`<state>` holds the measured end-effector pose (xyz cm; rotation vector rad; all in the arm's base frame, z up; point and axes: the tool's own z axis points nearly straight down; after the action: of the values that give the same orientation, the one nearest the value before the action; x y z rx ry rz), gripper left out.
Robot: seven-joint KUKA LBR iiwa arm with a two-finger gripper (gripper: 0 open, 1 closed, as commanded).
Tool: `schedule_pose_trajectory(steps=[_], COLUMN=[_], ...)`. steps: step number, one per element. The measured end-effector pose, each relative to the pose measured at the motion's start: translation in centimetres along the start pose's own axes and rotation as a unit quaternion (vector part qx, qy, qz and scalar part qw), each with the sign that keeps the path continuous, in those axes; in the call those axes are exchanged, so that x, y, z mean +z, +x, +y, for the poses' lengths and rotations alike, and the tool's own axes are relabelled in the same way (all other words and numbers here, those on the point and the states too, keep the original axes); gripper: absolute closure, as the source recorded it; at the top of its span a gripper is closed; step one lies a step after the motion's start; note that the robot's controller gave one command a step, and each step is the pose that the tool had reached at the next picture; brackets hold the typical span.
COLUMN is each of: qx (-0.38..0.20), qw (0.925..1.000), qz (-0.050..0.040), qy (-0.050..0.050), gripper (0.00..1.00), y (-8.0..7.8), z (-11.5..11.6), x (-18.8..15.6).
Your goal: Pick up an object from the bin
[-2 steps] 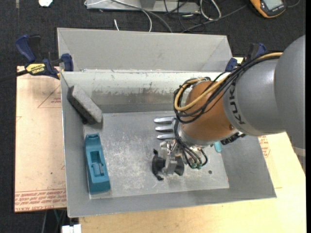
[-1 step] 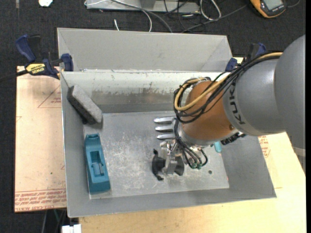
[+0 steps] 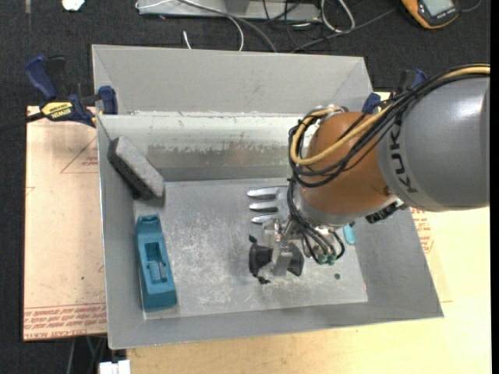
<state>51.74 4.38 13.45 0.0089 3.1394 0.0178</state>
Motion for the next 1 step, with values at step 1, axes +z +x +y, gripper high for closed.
schedule_pose_trajectory(steps=[1], qx=[-0.015], qw=[0.9999], qz=[0.0013], qy=[0.000], gripper=[1.00], y=[0.03], z=[0.72], x=[-3.85])
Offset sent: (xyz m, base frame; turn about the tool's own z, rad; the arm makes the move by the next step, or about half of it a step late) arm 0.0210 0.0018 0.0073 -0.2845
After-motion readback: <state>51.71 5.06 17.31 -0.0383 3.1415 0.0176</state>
